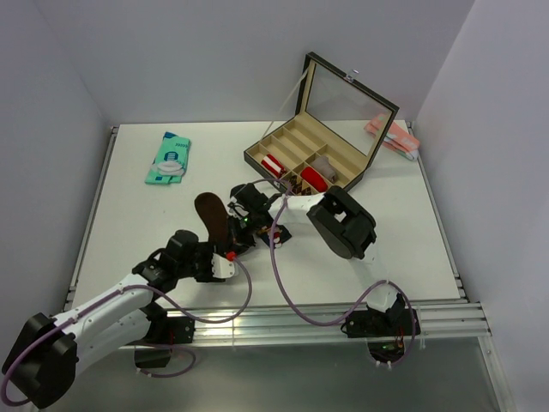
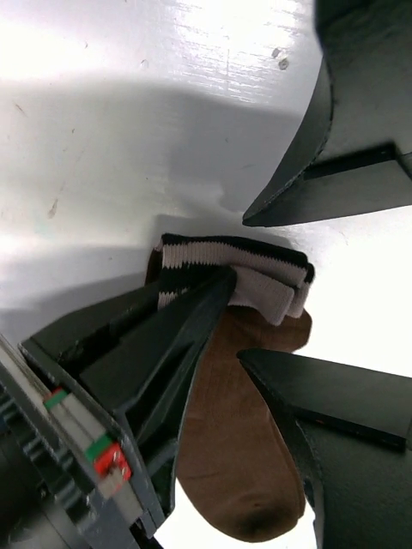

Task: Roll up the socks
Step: Roll the sock at the center of the board.

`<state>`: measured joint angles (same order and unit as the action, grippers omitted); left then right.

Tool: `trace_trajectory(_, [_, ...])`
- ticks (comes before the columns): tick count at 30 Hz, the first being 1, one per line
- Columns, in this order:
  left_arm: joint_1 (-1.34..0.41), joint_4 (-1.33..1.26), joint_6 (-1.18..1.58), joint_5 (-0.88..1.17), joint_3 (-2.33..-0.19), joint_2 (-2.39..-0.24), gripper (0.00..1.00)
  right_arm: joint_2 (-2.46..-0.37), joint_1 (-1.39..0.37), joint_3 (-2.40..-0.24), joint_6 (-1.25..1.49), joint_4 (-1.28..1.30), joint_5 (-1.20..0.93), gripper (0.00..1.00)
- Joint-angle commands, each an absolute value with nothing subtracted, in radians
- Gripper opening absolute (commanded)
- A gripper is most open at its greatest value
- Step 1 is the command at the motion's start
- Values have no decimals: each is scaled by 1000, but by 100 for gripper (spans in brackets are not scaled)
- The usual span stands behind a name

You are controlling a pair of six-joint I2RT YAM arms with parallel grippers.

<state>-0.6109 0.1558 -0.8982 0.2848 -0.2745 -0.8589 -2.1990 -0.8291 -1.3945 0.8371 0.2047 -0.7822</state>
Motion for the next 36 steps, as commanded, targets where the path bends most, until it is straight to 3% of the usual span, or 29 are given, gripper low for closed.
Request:
trace_trajectory(1, [-630,78,-916,258,-239,-861,64,-2217,-815,-1427,856,218,-807,0])
trace_trajectory(12, [-637,-75,-905,209,-190,-923,57,-2214,-805,-1414,856,207,-833,0])
trace_trajectory(20, [-637,27,-914,262,-265,-1029,13,-2178,-805,-1379,865,183,-847,0])
trace_trajectory(23, [-637,87,-910,285,-302,-1061,1,-2157,-804,-1370,859,187,-824,12])
trace_trajectory(25, [-638,155,-904,317,-340,-1080,0,-2108,-802,-1350,850,187,-766,38])
trace_trajectory(26, [-637,155,-896,327,-351,-1083,0,-2108,-802,-1339,850,187,-741,38])
trace_trajectory(27, [-637,194,-894,339,-362,-1085,0,-2071,-799,-1324,847,172,-724,47])
trace_trajectory(30, [-637,236,-876,368,-397,-1074,0,-1976,-775,-1246,857,134,-634,54])
trace_trajectory(36, [-630,380,-868,434,-483,-1075,0,-1751,-718,-1054,880,40,-418,57])
